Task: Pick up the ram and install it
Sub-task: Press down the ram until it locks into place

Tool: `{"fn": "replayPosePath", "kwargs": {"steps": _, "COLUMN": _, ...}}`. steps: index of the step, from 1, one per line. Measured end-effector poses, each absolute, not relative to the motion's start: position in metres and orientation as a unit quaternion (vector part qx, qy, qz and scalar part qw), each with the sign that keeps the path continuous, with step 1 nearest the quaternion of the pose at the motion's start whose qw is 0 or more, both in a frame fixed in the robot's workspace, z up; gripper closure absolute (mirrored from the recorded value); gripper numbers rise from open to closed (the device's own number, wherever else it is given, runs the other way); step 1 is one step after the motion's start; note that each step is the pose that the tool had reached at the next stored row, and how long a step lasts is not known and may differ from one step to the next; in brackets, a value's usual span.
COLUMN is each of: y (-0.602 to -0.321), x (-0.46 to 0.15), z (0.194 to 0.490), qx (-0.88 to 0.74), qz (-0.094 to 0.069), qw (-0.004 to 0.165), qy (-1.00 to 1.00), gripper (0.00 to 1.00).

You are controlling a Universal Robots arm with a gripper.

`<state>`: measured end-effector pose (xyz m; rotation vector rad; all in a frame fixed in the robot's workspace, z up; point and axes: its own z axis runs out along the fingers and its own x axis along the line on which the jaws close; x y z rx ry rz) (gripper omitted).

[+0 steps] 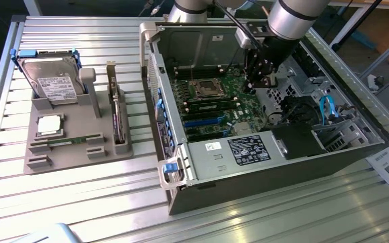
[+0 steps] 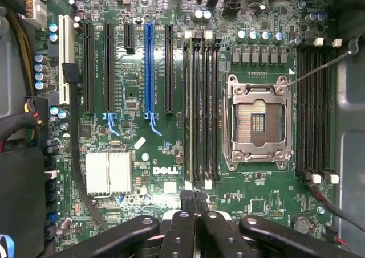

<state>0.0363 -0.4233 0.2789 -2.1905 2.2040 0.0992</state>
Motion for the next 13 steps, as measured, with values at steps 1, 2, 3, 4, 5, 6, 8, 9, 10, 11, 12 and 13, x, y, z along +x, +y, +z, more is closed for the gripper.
{"fn": "replayPosePath", "kwargs": {"steps": 1, "y": -0.423, "x": 0.036, "z": 0.278, "qx": -0.704, "qz": 0.032, "qw": 0.016, "qy": 0.709, "gripper": 0.9}}
{"fn": "replayPosePath", "kwargs": {"steps": 2, "y": -0.423, "x": 0.036, "z": 0.277, "qx": -0.704, "qz": 0.032, "qw": 0.016, "qy": 0.709, "gripper": 0.9}}
{"fn": "replayPosePath", "kwargs": {"steps": 3, "y": -0.423, "x": 0.036, "z": 0.276, "qx": -0.704, "qz": 0.032, "qw": 0.016, "qy": 0.709, "gripper": 0.9}}
{"fn": "replayPosePath", "kwargs": {"steps": 4, "y": -0.423, "x": 0.036, "z": 0.276, "qx": -0.704, "qz": 0.032, "qw": 0.016, "qy": 0.709, "gripper": 0.9}}
{"fn": "replayPosePath", "kwargs": {"steps": 5, "y": -0.423, "x": 0.036, "z": 0.275, "qx": -0.704, "qz": 0.032, "qw": 0.016, "qy": 0.709, "gripper": 0.9}}
{"fn": "replayPosePath", "kwargs": {"steps": 6, "y": -0.423, "x": 0.036, "z": 0.274, "qx": -0.704, "qz": 0.032, "qw": 0.016, "qy": 0.709, "gripper": 0.9}}
{"fn": "replayPosePath", "kwargs": {"steps": 8, "y": -0.423, "x": 0.036, "z": 0.273, "qx": -0.704, "qz": 0.032, "qw": 0.016, "qy": 0.709, "gripper": 0.9}}
{"fn": "replayPosePath", "kwargs": {"steps": 9, "y": -0.423, "x": 0.036, "z": 0.271, "qx": -0.704, "qz": 0.032, "qw": 0.016, "qy": 0.709, "gripper": 0.9}}
{"fn": "replayPosePath", "kwargs": {"steps": 10, "y": -0.423, "x": 0.036, "z": 0.27, "qx": -0.704, "qz": 0.032, "qw": 0.016, "qy": 0.709, "gripper": 0.9}}
{"fn": "replayPosePath", "kwargs": {"steps": 11, "y": -0.423, "x": 0.036, "z": 0.269, "qx": -0.704, "qz": 0.032, "qw": 0.016, "qy": 0.709, "gripper": 0.9}}
{"fn": "replayPosePath", "kwargs": {"steps": 12, "y": -0.423, "x": 0.036, "z": 0.268, "qx": -0.704, "qz": 0.032, "qw": 0.016, "qy": 0.709, "gripper": 0.9}}
{"fn": "replayPosePath", "kwargs": {"steps": 13, "y": -0.423, "x": 0.036, "z": 0.268, "qx": -0.704, "qz": 0.032, "qw": 0.016, "qy": 0.709, "gripper": 0.9}}
